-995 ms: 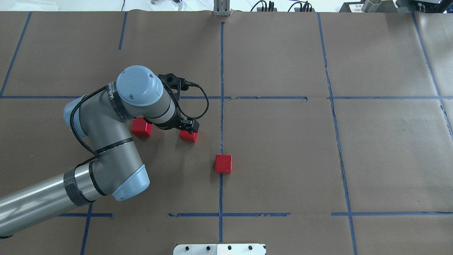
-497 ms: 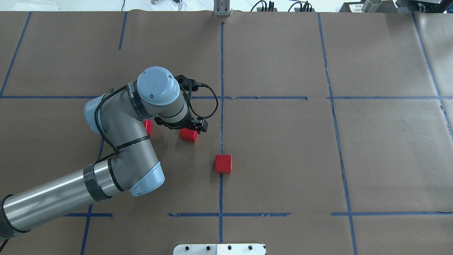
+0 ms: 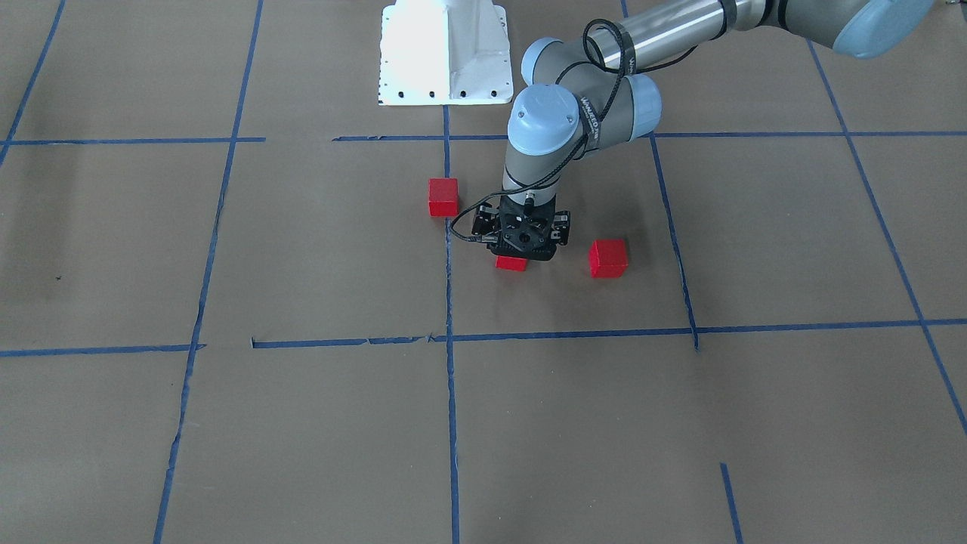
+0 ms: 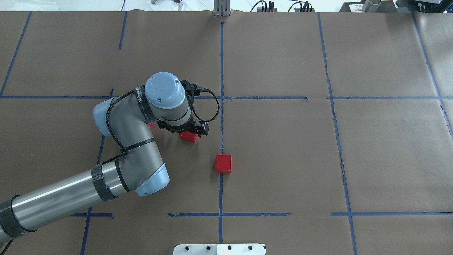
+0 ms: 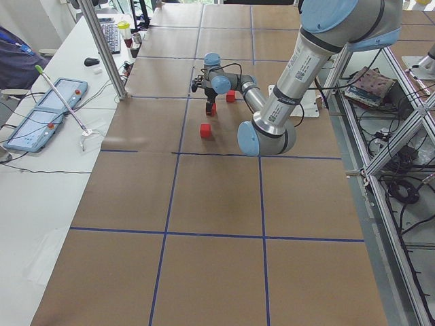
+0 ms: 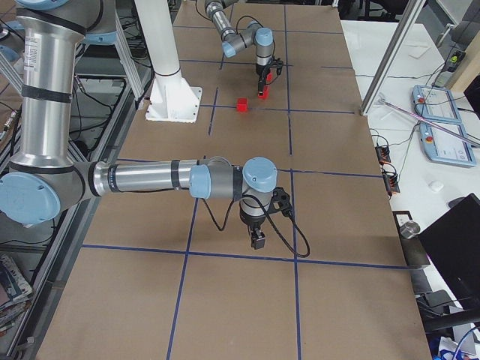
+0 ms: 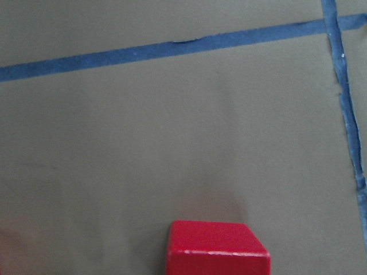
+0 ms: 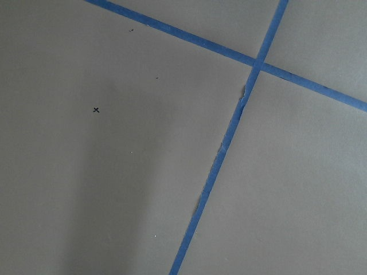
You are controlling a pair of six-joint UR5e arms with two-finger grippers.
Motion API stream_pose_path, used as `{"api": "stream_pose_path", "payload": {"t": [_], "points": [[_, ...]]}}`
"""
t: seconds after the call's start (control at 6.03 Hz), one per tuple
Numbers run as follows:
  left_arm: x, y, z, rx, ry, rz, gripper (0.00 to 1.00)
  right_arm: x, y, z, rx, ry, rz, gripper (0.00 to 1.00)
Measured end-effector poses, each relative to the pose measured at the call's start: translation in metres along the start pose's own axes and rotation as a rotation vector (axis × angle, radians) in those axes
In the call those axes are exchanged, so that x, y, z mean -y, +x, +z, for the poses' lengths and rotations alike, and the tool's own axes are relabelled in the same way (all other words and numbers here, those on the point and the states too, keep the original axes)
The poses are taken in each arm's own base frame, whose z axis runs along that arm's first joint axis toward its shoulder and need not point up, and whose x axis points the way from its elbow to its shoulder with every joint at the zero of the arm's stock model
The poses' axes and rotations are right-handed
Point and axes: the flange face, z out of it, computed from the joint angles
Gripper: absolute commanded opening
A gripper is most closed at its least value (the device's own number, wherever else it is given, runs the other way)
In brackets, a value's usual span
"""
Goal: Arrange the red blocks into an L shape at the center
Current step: 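Carry the cube with the left gripper beside the placed cube, farther from robot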
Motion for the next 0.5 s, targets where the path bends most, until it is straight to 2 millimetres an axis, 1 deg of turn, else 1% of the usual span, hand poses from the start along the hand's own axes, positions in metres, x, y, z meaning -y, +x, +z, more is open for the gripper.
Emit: {"api": "stream_pose_path", "payload": {"t": [0.17, 0.33, 0.5], "points": [[-0.0004, 0.0008, 0.0035, 0.002, -0.004, 0.000, 0.40, -0.0002, 0.0003, 0.0003, 0.000, -0.001, 0.001, 0.99], [-0.0009, 0.0036, 0.0035, 0.000, -0.004, 0.001, 0.22, -0.0002, 0.0003, 0.0004, 0.000, -0.001, 0.002, 0.99], [0.0003, 0.0106, -0.0010, -0.007, -0.001, 0.002, 0.17, -0.0001, 0.0001, 0.0004, 0.000, -0.001, 0.003, 0.99]]}}
